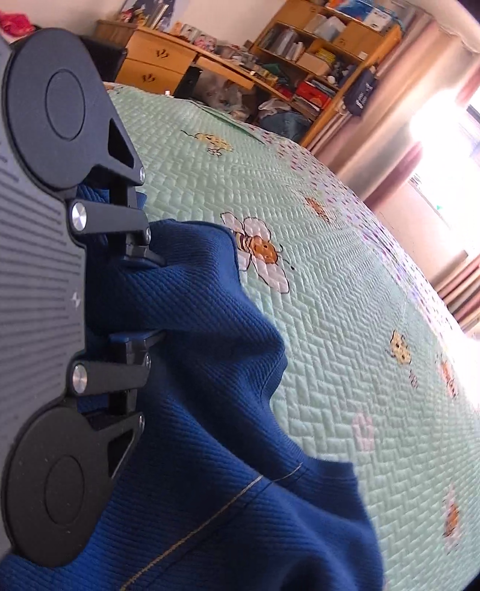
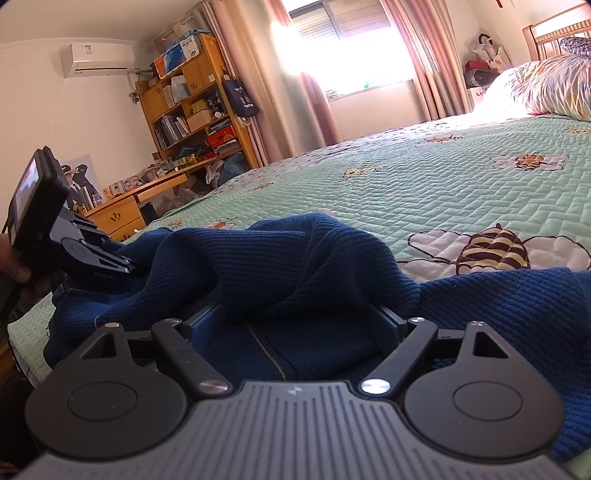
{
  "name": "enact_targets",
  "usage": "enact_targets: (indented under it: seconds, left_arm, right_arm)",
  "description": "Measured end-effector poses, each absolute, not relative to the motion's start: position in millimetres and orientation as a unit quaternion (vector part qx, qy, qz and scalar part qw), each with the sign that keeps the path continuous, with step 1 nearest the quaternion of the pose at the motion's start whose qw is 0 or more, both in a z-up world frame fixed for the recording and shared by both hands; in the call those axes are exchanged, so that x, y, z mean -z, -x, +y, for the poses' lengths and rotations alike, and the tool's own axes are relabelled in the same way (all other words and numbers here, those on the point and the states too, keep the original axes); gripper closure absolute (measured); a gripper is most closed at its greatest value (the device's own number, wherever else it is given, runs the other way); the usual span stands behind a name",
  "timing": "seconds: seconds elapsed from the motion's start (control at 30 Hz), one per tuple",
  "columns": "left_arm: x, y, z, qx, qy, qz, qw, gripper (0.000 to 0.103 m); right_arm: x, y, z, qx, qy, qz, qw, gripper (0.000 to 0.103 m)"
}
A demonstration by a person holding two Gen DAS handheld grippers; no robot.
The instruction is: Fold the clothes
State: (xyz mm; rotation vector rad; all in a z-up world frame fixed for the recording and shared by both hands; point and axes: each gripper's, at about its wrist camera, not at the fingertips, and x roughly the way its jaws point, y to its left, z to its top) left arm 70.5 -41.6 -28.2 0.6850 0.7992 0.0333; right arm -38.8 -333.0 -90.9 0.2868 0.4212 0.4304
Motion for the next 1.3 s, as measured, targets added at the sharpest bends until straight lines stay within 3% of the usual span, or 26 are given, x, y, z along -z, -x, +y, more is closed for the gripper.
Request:
enact_targets:
  seconds: [1.3]
  left_arm:
    - [-12,-67,28,-0.113,-0.182,0.376,0.902,0.074]
  right_arm:
    - [81,43,-326,-0.164,-0.097,0.191,0.963,0.015]
